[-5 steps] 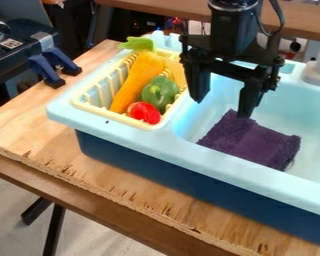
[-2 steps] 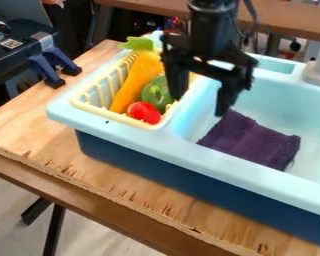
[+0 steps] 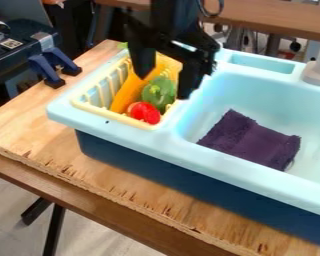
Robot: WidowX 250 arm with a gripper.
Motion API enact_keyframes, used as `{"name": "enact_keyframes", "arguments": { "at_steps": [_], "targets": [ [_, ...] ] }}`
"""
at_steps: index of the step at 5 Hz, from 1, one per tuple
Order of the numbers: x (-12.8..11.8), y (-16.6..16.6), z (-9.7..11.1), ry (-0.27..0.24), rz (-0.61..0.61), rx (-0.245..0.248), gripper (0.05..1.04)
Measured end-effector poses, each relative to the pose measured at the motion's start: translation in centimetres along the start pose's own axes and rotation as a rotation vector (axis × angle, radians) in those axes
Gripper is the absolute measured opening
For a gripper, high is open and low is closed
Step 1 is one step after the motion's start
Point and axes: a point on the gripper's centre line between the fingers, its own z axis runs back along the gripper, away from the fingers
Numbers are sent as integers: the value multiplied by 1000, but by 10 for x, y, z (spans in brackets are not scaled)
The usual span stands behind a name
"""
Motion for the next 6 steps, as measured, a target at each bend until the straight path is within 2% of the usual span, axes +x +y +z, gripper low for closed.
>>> {"name": "enact_keyframes", "arguments": {
  "at_steps": [1, 2, 3, 5, 6],
  "targets": [
    [-9, 20, -4, 24, 15, 58, 1002],
    [-12, 35, -16, 24, 31, 68, 1002],
    [-9, 46, -24, -42, 27, 59, 1002],
    [-3, 63, -31, -101, 157, 16, 1002],
    [2, 58, -40, -103, 154, -15, 1002]
  ]
}}
